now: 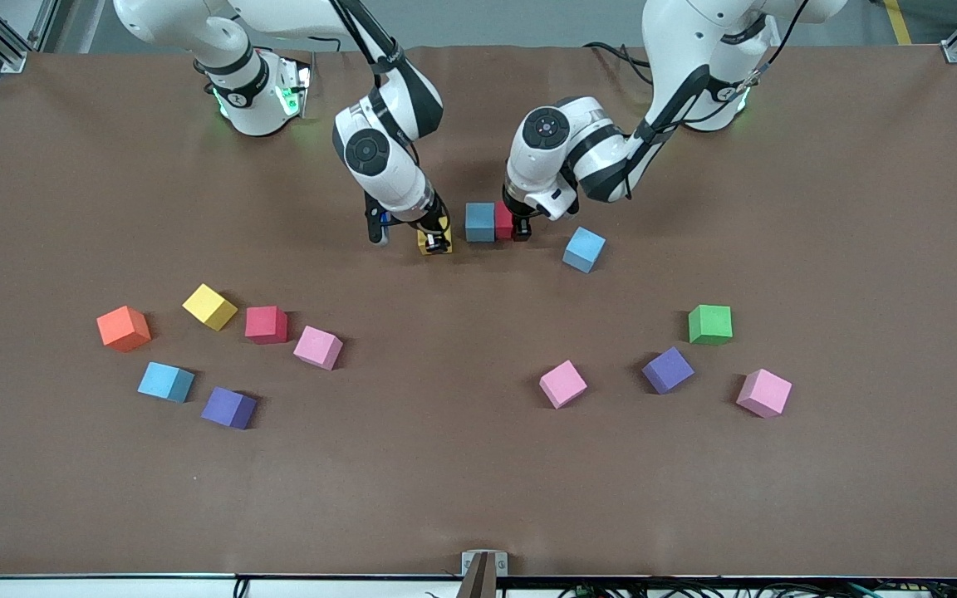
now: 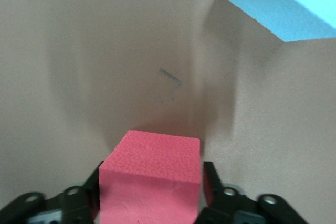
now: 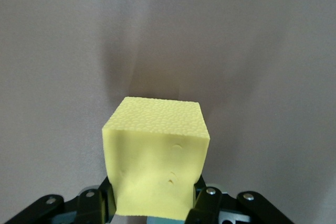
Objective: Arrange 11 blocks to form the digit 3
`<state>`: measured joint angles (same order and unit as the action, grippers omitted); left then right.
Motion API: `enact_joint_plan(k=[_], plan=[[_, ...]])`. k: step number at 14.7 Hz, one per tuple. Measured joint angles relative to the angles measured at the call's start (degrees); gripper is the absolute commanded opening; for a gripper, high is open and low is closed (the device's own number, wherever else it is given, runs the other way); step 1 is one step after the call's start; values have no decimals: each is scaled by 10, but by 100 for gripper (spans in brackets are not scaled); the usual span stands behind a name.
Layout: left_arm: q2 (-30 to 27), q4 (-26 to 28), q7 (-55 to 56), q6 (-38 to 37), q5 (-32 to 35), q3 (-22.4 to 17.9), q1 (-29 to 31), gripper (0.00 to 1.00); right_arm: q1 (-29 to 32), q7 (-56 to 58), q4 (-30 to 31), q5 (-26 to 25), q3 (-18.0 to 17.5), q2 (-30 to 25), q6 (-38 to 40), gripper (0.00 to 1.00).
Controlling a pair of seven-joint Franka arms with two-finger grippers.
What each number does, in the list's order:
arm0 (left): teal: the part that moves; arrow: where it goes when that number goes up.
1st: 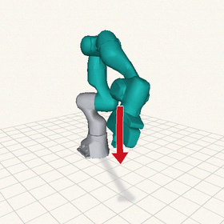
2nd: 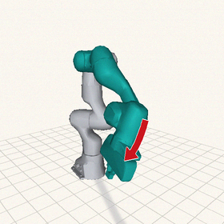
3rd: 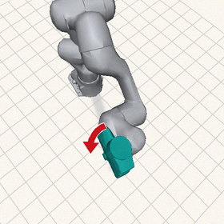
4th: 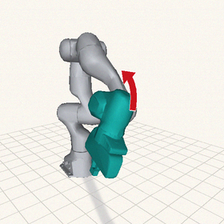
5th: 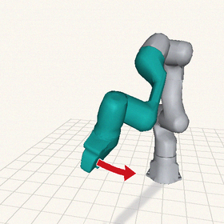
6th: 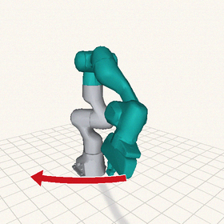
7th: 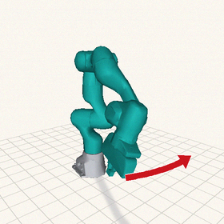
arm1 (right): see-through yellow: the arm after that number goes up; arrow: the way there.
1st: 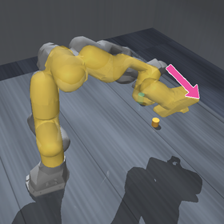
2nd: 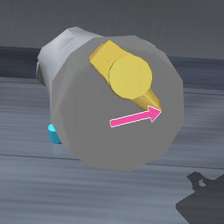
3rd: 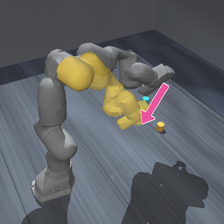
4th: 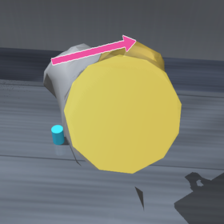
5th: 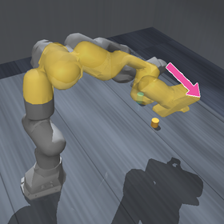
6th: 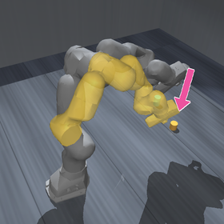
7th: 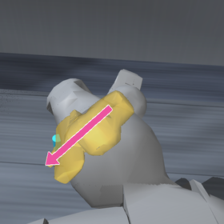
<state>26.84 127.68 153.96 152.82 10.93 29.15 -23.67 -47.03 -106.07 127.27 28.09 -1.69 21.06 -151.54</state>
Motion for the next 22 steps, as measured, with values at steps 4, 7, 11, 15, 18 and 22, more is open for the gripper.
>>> enact_joint_plan(k=[4,7,11,15,18,22], plan=[[0,-3,0,0,0,0,0,100,-11,-1,0,21,-1,1,0,0],[-1,-5,0,0,0,2,0,100,-19,-4,0,23,-1,1,-1,0],[-17,-7,0,-17,0,16,0,100,-21,-6,0,23,-1,2,-1,0],[-55,-11,0,-52,0,25,7,100,-21,-6,0,25,-1,3,-1,0],[-87,-29,-20,-113,0,26,11,100,-22,-6,0,26,-1,5,-1,0],[-97,-93,-102,-218,0,26,30,100,-23,-6,0,30,-1,6,-1,0]])
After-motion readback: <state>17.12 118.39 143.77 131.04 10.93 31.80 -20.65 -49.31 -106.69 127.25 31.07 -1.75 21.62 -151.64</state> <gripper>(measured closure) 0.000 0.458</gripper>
